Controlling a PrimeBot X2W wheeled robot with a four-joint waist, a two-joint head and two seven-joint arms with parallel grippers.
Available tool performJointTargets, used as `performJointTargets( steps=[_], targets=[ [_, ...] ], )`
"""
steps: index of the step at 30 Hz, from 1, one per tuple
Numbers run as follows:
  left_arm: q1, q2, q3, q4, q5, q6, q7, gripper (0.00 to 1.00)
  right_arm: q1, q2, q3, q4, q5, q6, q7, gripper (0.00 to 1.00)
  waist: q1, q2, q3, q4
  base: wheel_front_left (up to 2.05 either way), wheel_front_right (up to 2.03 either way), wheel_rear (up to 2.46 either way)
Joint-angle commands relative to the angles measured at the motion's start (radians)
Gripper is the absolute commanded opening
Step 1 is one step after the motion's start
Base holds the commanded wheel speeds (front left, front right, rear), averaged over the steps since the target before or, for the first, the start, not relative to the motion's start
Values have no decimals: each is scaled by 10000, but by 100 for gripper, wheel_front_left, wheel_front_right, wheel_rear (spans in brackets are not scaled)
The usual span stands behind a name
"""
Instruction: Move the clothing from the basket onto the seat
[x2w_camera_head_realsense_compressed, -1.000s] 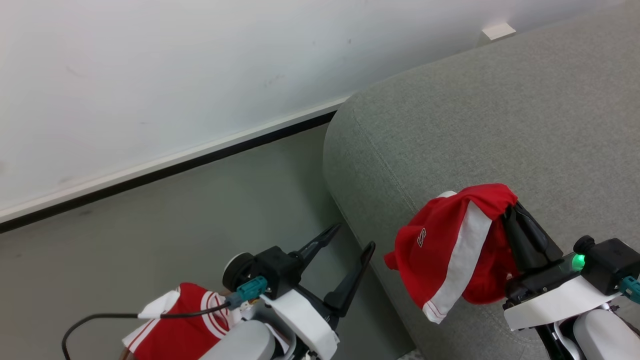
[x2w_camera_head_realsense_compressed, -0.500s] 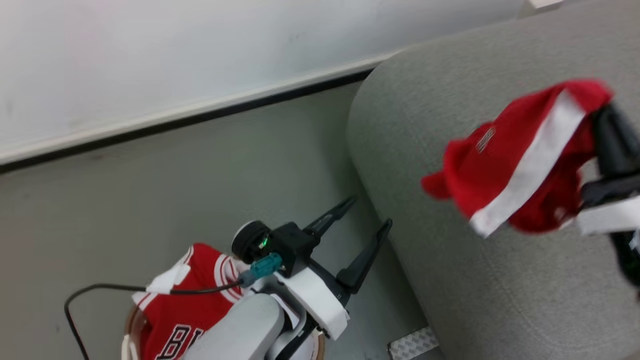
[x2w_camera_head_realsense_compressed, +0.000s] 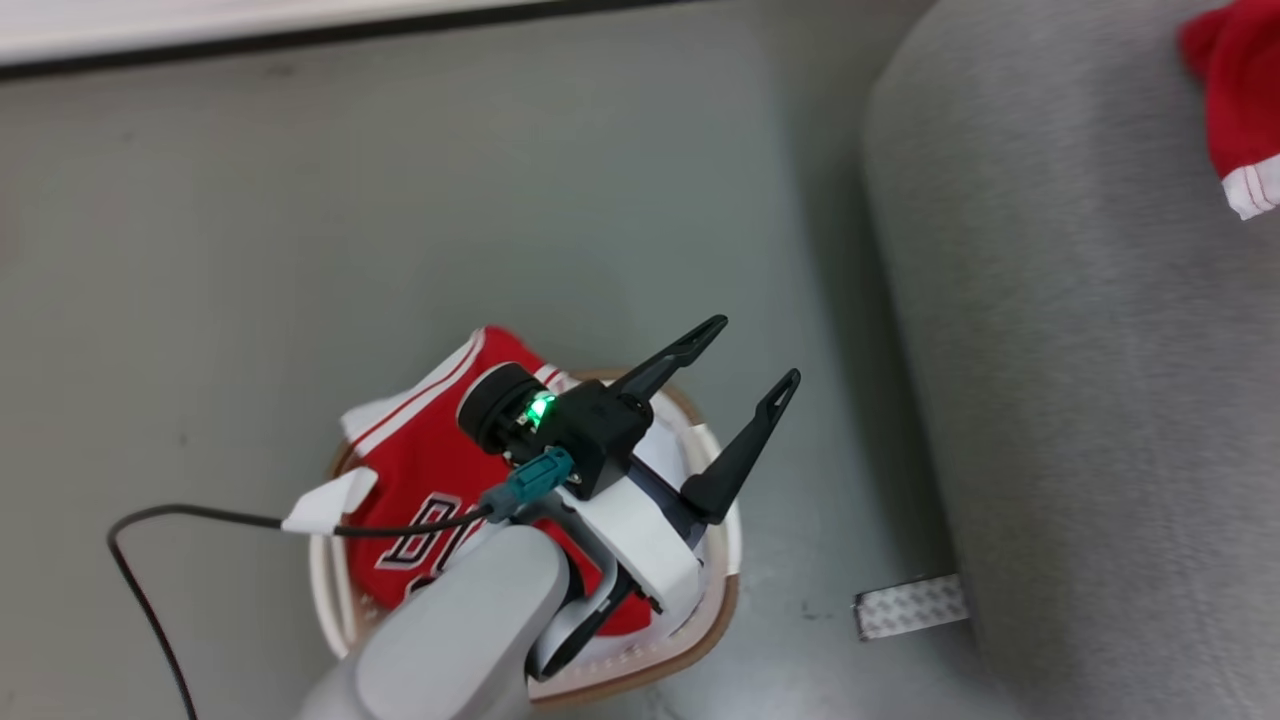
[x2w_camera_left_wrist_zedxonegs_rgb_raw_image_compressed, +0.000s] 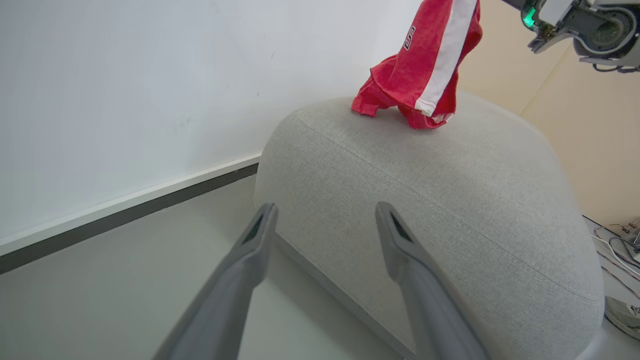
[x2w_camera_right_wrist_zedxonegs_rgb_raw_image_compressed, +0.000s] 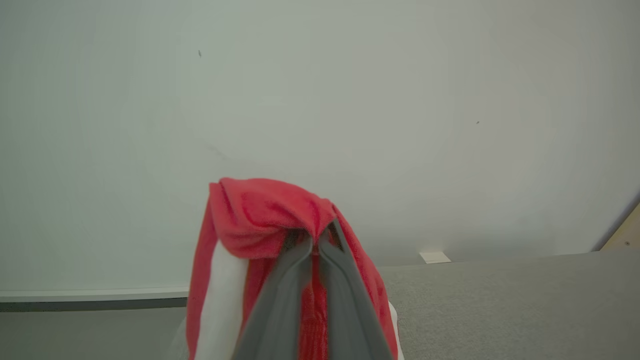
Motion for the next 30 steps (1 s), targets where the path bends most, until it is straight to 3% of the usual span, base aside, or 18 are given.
performJointTargets(
  steps=[1,12,14,16,17,18,19,30],
  targets=[
    [-139,29,15,-7,79,44,-45,100,-177,-122,263,501,13,-23,129,0,-2,-1,663,662,0,0,0],
    [-237,-16,66,83,27,124,-283,100,-448,-107,1613,3763,193,-23,976,0,-2,-1,822,1030,0,0,0],
    [-222,29,90,110,6,159,-316,100,-462,-29,1777,3916,294,-23,847,18,-2,-1,768,995,0,0,0],
    [-174,77,122,146,-33,188,-326,100,-490,13,1948,4018,366,-23,731,25,-2,-1,669,923,0,0,0],
    [-135,99,132,170,-61,197,-332,100,-490,43,2025,4064,413,-23,675,51,-2,-1,589,887,0,0,0],
    [-97,103,137,199,-94,194,-352,100,-476,57,2093,4093,491,-23,675,96,-2,-1,488,860,0,0,0],
    [-51,93,131,237,-126,185,-378,100,-438,68,2200,4102,526,-23,626,100,-2,-1,352,837,0,0,0],
    [1178,316,862,593,-741,493,-601,100,547,-220,3293,2839,718,-22,16,100,-2,-1,-2437,845,0,0,0]
  ],
)
